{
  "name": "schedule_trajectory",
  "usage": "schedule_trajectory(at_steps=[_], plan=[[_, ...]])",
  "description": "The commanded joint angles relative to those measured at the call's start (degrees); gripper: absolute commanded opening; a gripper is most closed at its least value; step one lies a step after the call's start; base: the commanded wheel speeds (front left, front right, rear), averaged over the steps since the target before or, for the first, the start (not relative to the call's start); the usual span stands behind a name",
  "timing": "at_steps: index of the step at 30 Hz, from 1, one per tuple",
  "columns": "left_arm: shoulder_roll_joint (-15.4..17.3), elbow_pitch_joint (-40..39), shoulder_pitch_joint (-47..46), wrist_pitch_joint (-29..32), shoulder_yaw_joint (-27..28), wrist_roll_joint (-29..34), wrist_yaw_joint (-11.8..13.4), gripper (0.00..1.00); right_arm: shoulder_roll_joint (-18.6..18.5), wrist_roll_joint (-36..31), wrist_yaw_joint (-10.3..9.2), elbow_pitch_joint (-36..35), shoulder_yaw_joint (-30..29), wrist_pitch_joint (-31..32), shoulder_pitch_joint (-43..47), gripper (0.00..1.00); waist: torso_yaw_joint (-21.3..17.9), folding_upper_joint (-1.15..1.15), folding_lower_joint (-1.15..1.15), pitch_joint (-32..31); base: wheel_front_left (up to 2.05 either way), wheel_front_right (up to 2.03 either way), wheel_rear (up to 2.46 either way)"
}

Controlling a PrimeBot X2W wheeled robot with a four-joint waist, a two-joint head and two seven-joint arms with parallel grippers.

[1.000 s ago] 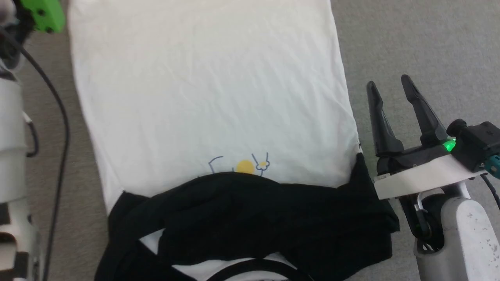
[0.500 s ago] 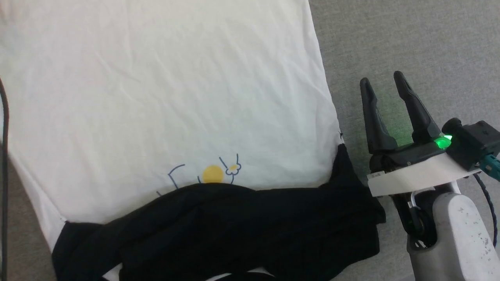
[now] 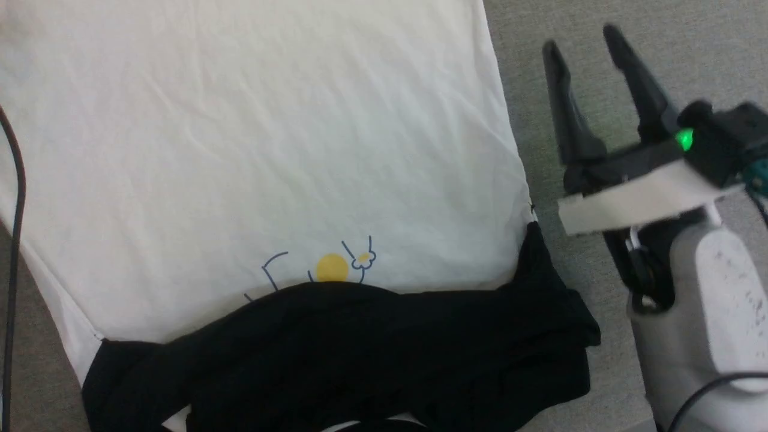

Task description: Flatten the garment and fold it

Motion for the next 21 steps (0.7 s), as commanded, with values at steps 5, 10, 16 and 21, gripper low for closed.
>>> schedule_trajectory(at_steps=[5,10,16,21], plan=[[-1.6,0.8,-0.2,-4.7,-1.6,-0.6,-1.9,0.0,0.1,-1.8,-0.09,5.8,-0.6,6.7,-17.1,1.0,2.9,0.0,0.0,0.8,0.0,0.0,0.0],[-4.3,1.7,-2.6,-9.1,-2.9,-1.8,-3.1,0.0,0.1,-0.3,-0.09,18.4,-2.8,17.9,-31.6,1.0,6.1,0.0,0.0,2.0,0.0,0.0,0.0],[-7.8,3.8,-5.4,-14.5,-5.0,-2.4,-4.3,0.0,0.1,-1.8,-0.09,32.3,-6.7,32.4,-44.5,1.0,10.7,0.0,0.0,4.0,0.0,0.0,0.0],[-8.8,5.4,-7.1,-17.0,-6.3,-2.4,-5.3,0.0,0.1,-5.7,-0.09,38.1,-9.1,41.2,-49.6,1.0,12.8,0.0,0.0,5.2,0.0,0.0,0.0]])
